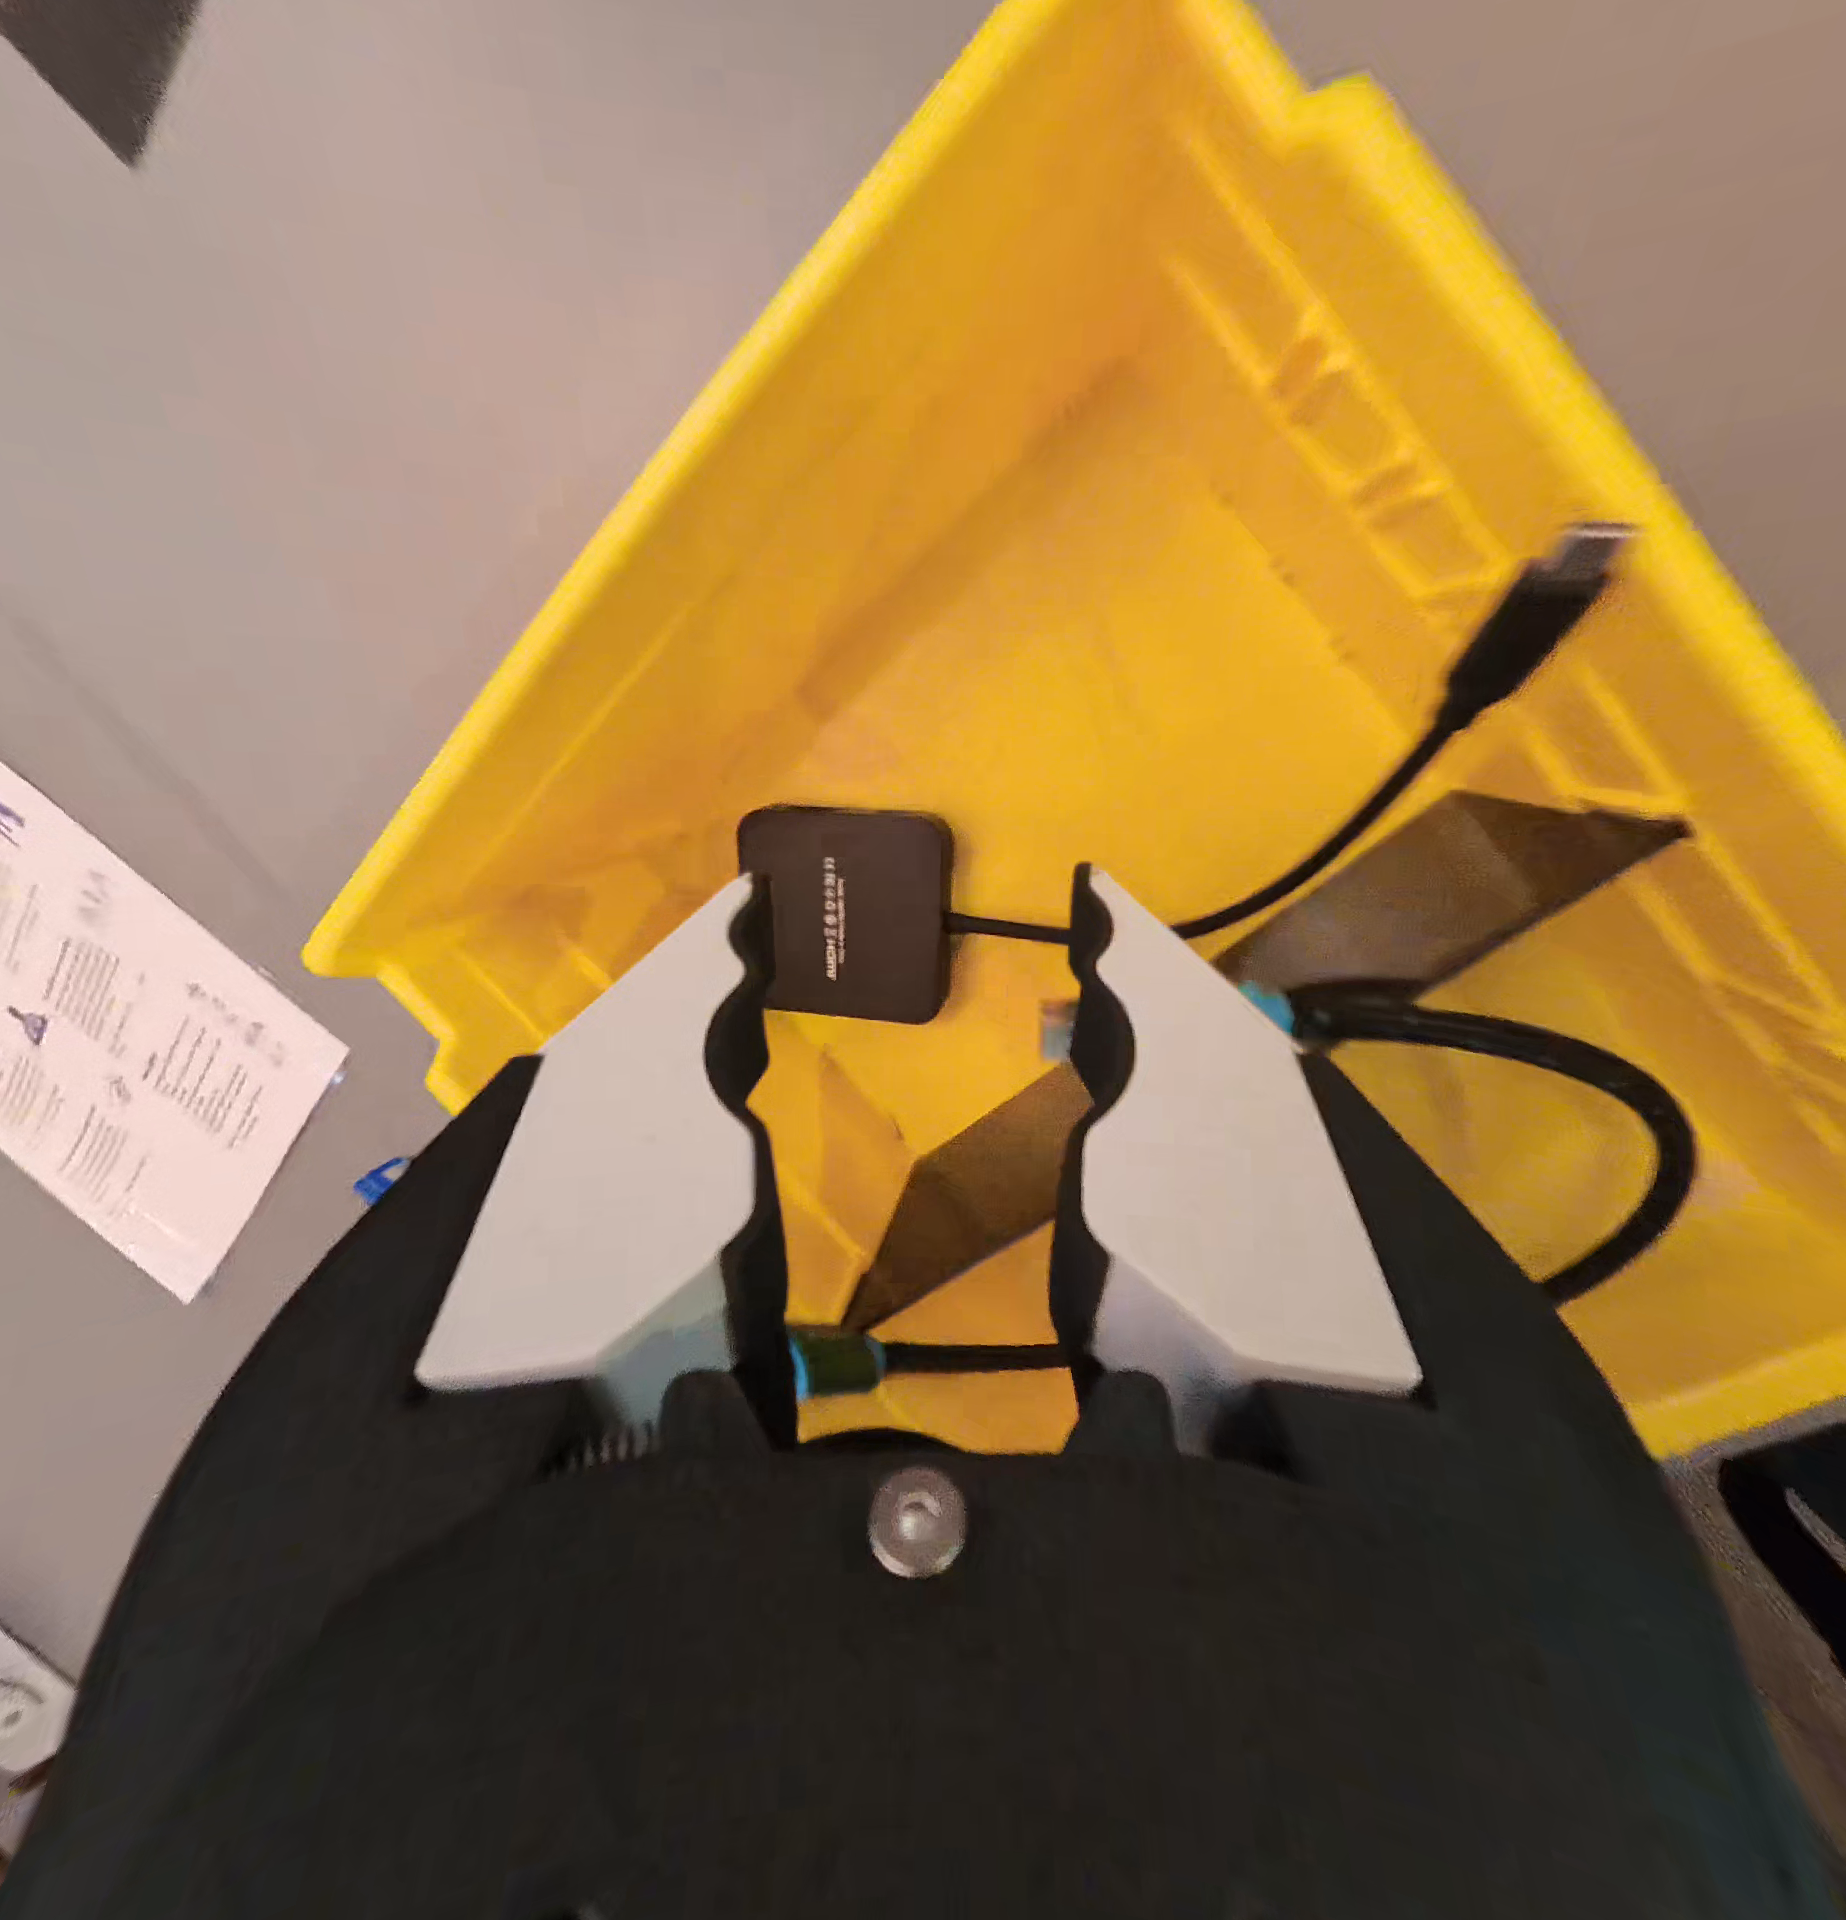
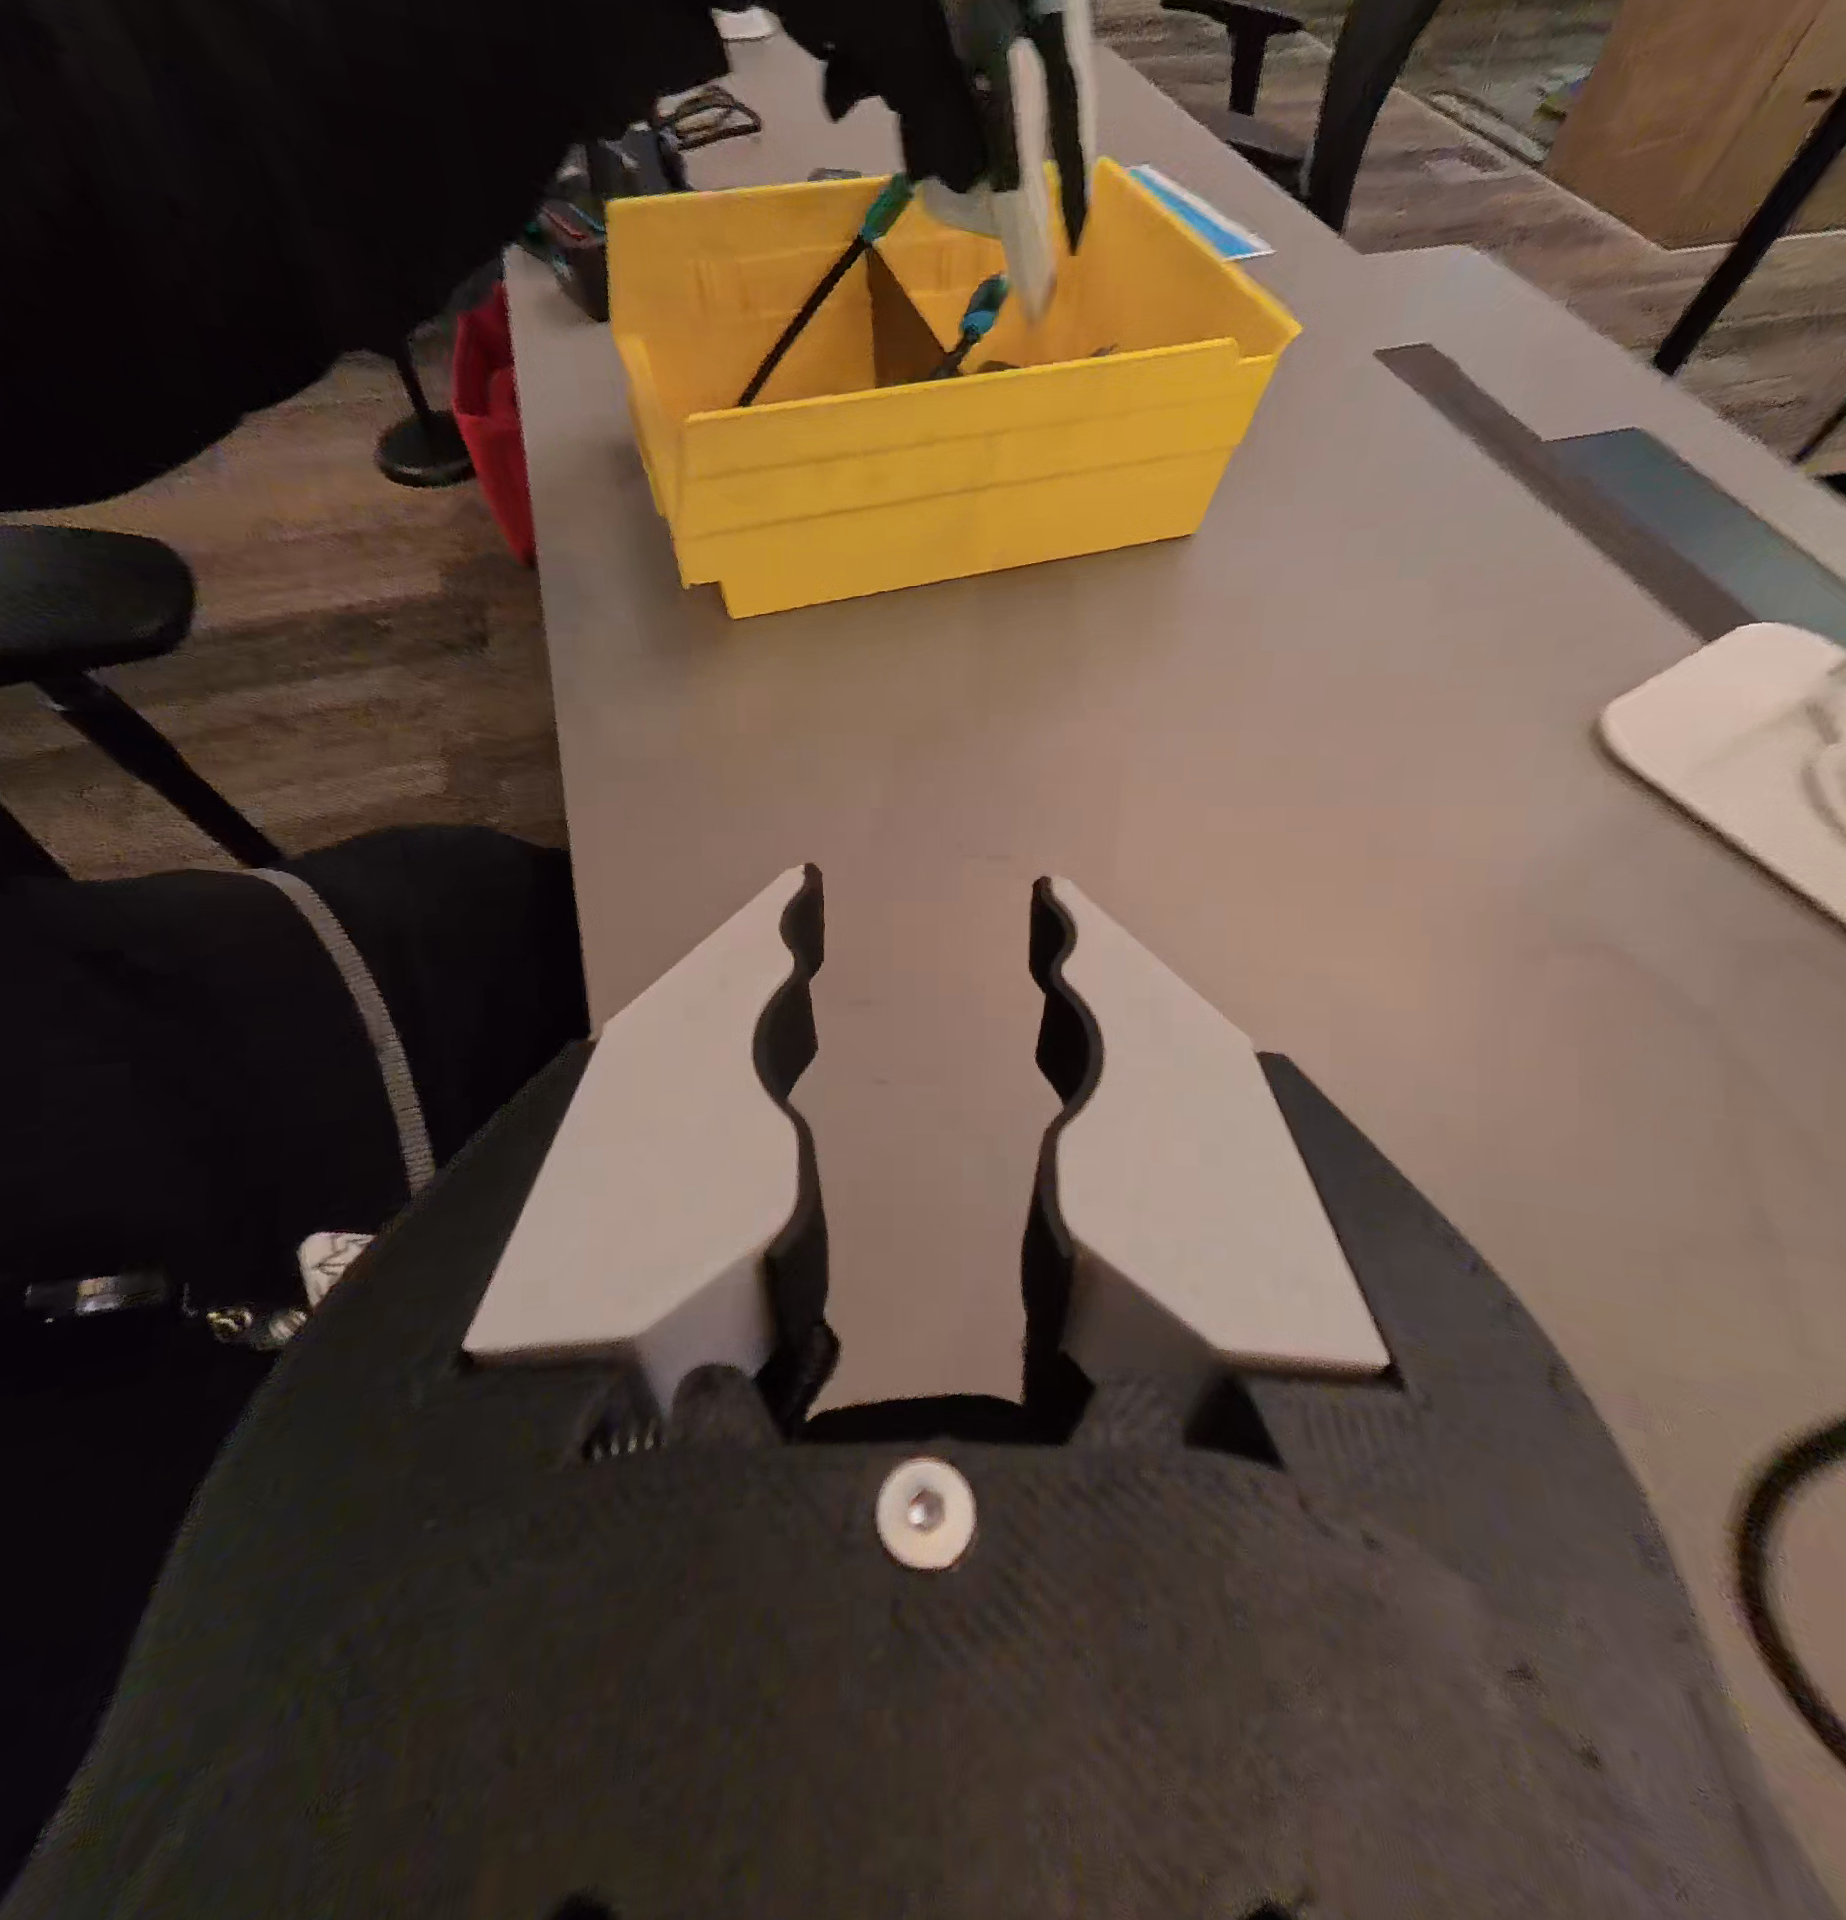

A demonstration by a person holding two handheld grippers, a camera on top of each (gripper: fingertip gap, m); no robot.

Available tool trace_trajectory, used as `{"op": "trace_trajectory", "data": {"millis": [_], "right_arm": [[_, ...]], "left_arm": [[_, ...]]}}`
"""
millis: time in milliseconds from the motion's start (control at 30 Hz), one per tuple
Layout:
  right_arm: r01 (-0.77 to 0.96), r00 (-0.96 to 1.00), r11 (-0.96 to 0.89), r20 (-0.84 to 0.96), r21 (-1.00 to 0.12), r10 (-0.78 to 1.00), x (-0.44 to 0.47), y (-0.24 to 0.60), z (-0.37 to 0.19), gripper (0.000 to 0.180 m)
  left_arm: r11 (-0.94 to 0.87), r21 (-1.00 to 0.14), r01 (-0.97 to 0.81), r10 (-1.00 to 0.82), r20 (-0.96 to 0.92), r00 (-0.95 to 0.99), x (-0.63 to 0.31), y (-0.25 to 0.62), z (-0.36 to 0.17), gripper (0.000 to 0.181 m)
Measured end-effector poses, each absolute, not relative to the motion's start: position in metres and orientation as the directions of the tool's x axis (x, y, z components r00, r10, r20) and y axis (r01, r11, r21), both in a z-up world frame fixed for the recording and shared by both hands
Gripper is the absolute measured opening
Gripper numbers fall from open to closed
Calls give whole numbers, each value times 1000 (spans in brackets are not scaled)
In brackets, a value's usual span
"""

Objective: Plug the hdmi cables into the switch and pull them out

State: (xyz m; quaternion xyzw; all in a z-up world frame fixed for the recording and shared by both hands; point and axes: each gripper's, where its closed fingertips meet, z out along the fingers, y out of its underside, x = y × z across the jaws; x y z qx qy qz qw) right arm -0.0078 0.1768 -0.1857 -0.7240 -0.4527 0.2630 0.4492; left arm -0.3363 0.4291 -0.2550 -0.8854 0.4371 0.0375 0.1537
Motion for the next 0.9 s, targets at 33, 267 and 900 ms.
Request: {"op": "trace_trajectory", "data": {"millis": [33,267,900], "right_arm": [[420,440,-191,15,-887,898,-13,173,-194,37],[404,412,-187,-4,-895,911,-32,160,-226,35],[424,421,-160,38,-892,906,-27,163,-255,32]], "left_arm": [[-582,-225,-782,-760,-191,621,-337,433,-262,55],[-651,19,-758,-754,-123,645,-358,435,-307,73],[-615,121,-779,-786,-169,594,-366,440,-302,9]]}}
